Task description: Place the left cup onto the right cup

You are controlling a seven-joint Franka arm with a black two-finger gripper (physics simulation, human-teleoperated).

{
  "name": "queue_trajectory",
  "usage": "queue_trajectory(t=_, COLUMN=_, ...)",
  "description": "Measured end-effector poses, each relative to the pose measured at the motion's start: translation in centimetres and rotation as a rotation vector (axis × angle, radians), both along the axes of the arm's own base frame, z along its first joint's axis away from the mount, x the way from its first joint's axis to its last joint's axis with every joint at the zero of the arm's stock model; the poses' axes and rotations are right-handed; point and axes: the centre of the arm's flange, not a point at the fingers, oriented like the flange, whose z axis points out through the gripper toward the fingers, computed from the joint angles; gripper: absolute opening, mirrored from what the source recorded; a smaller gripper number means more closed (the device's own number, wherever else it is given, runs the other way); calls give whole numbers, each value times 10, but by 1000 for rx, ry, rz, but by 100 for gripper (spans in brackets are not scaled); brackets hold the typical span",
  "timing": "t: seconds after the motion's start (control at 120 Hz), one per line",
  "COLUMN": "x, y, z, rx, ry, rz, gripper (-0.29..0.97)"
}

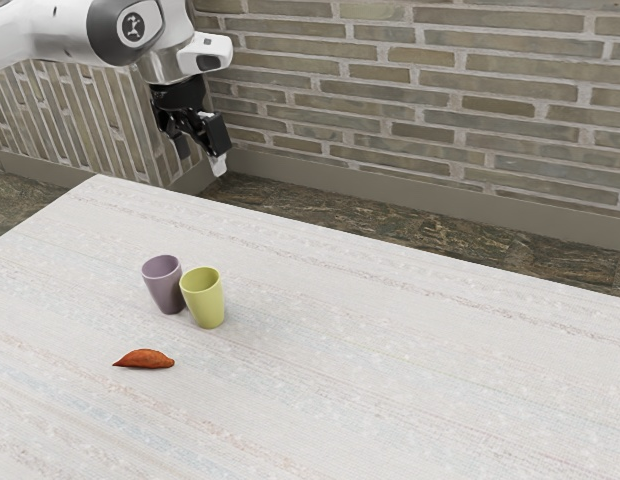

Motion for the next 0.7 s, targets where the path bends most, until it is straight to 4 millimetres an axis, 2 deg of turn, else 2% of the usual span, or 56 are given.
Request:
queue_trajectory(t=0.283, x=-3, y=1, z=0, rx=0, ry=6, rz=3, gripper=68)
queue_trajectory(t=0.408, x=-22, y=8, z=-10, rx=-10, ry=38, rz=13, gripper=68)
queue_trajectory(t=0.475, x=-34, y=15, z=-19, rx=-16, ry=63, rz=31, gripper=68)
queue_trajectory(t=0.567, x=-39, y=29, z=-28, rx=-5, ry=82, rz=60, gripper=68)
queue_trajectory(t=0.7, x=-35, y=67, z=-43, rx=11, ry=97, rz=122, gripper=68)
